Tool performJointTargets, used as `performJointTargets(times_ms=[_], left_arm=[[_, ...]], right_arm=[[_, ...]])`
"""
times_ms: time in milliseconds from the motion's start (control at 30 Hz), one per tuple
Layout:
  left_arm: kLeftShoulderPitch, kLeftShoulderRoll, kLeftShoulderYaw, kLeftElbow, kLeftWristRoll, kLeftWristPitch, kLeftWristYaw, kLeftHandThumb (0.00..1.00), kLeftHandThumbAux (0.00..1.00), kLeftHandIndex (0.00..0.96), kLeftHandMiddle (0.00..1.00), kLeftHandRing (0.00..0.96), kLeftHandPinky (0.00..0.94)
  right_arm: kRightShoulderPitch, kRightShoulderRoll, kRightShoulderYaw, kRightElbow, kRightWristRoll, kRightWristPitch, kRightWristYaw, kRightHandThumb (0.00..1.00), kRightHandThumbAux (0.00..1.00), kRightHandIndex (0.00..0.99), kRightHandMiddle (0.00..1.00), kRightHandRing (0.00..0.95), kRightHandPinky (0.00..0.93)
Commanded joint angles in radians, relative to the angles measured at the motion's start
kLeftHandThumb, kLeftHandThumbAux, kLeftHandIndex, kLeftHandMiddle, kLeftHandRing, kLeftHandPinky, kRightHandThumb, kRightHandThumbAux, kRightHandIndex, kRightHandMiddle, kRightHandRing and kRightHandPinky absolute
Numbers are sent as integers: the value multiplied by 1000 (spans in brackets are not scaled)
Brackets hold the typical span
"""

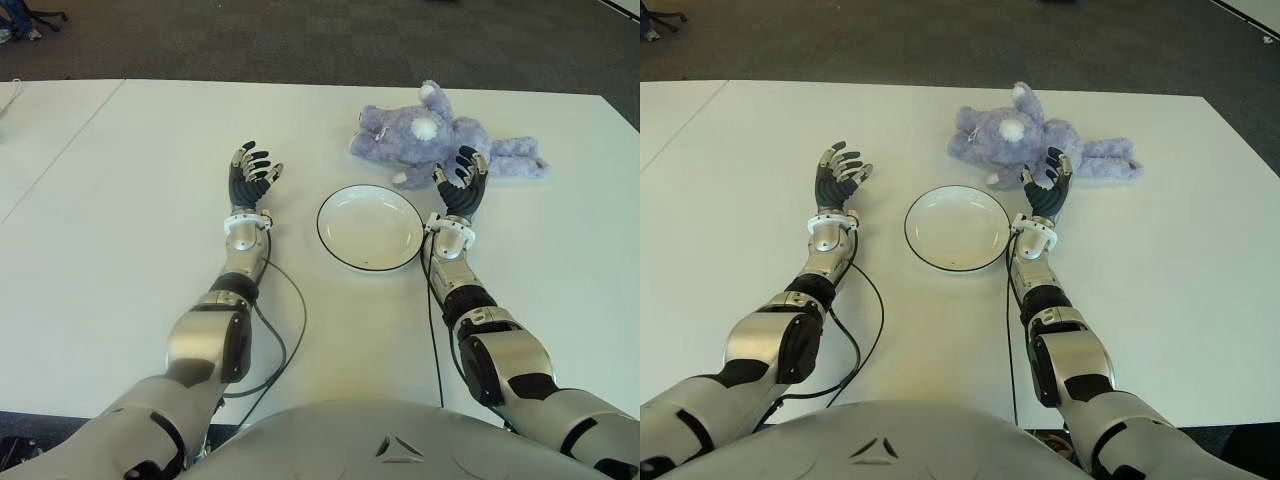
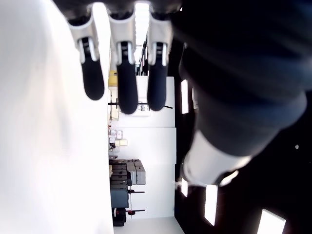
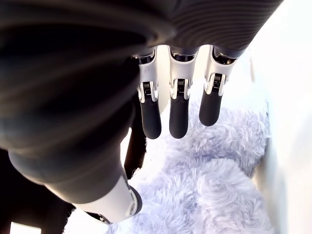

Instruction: Put the doll into the plate.

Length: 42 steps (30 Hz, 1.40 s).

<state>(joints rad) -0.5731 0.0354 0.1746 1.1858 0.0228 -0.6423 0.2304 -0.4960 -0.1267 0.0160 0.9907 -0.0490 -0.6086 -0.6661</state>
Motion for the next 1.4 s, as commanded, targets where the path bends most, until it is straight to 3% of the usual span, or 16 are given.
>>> performJointTargets(times_ms=[33,633,900,1100,1133,1200,1300,1400], left_arm=[[246,-52,-28,147,41,96,30,149,872,195,320,333,309],[240,-53,-19,149,33,105,31,183,885,198,335,345,321],[240,-51,-19,148,32,111,26,169,876,181,331,341,317],[241,-50,-19,147,32,115,24,158,874,177,335,339,306],[241,-49,-19,147,32,116,24,157,875,175,337,341,310],[241,-49,-18,148,31,118,23,159,877,175,341,345,312],[242,-48,-17,147,30,118,19,162,878,174,342,345,306],[244,-49,-14,146,27,114,15,162,877,182,346,350,316]], right_arm=[[403,54,12,298,-54,-5,16,404,910,250,247,231,220],[403,57,16,292,-58,-17,6,445,890,245,238,225,216],[429,98,46,219,-84,-101,-48,464,900,260,240,210,177],[484,133,94,73,-125,-187,-77,340,891,183,197,166,124],[500,134,104,34,-133,-192,-77,248,872,132,159,130,84],[541,128,121,-64,-138,-193,-54,175,843,90,119,92,50],[579,112,128,-129,-124,-198,-10,143,823,73,97,71,37],[635,76,132,-215,-90,-198,65,121,743,52,57,39,32]])
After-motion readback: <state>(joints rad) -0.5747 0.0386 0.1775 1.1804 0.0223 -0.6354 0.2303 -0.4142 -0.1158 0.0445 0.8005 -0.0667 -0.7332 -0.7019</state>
